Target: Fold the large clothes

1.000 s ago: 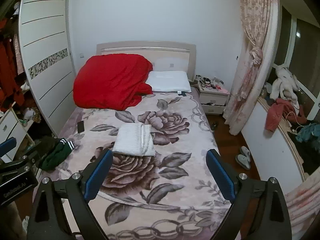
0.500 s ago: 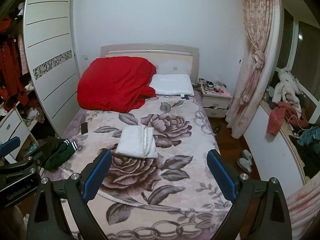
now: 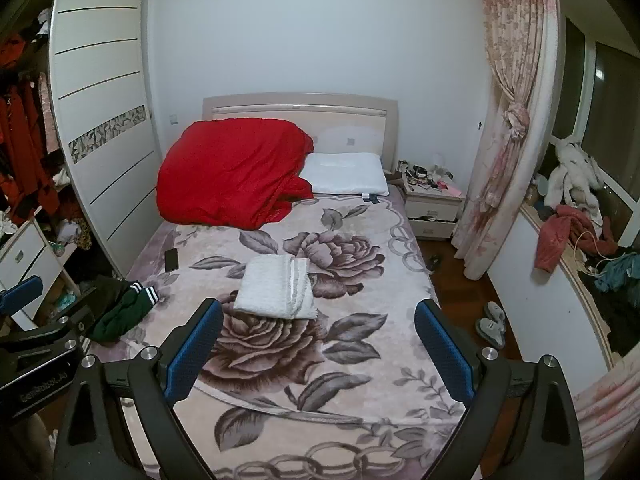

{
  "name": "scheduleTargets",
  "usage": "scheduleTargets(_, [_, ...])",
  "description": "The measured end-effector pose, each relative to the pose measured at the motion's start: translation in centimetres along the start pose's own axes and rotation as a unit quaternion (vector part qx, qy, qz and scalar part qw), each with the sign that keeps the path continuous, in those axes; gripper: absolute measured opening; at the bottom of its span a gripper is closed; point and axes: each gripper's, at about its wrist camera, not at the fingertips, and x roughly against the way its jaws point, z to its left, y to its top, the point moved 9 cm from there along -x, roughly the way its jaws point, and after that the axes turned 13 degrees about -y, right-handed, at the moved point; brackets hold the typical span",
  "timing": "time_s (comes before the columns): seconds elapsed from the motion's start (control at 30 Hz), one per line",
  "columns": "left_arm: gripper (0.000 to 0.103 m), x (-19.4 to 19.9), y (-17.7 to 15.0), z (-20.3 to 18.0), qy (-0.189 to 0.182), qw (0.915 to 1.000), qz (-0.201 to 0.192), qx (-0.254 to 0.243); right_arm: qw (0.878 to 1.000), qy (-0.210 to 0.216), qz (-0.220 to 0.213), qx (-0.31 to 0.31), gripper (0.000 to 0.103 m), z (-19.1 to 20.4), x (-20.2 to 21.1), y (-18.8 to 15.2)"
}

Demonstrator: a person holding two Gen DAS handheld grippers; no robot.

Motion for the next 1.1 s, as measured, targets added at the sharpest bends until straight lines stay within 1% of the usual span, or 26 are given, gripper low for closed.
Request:
scheduleTargets(0.27, [0.096, 0.3, -0.1, 0.0, -0.001, 1.0, -0.001, -0.001, 1.0, 0.001, -0.006, 0.003, 0.098, 0.3, 0.5, 0.2])
scheduleTargets(0.6, [0.096, 1.0, 0.1, -0.3, 0.003, 1.0, -0.006, -0.003, 1.0, 0.005, -0.004, 0.004, 0.099, 0.4, 0.5, 0.2])
scheduleTargets(0.93, [0.096, 1.7, 0.4, -1.1, -0.003, 0.9999, -0.01, -0.008, 1.0, 0.01, -0.002, 0.008, 0.099, 0.9, 0.5, 0.4])
scheduleTargets(1.1, [0.096, 1.8, 0.0, -1.1, -0.002, 0.9999, -0.011, -0.006, 1.0, 0.01, 0.0, 0.008, 0.099, 0.9, 0.5, 0.3])
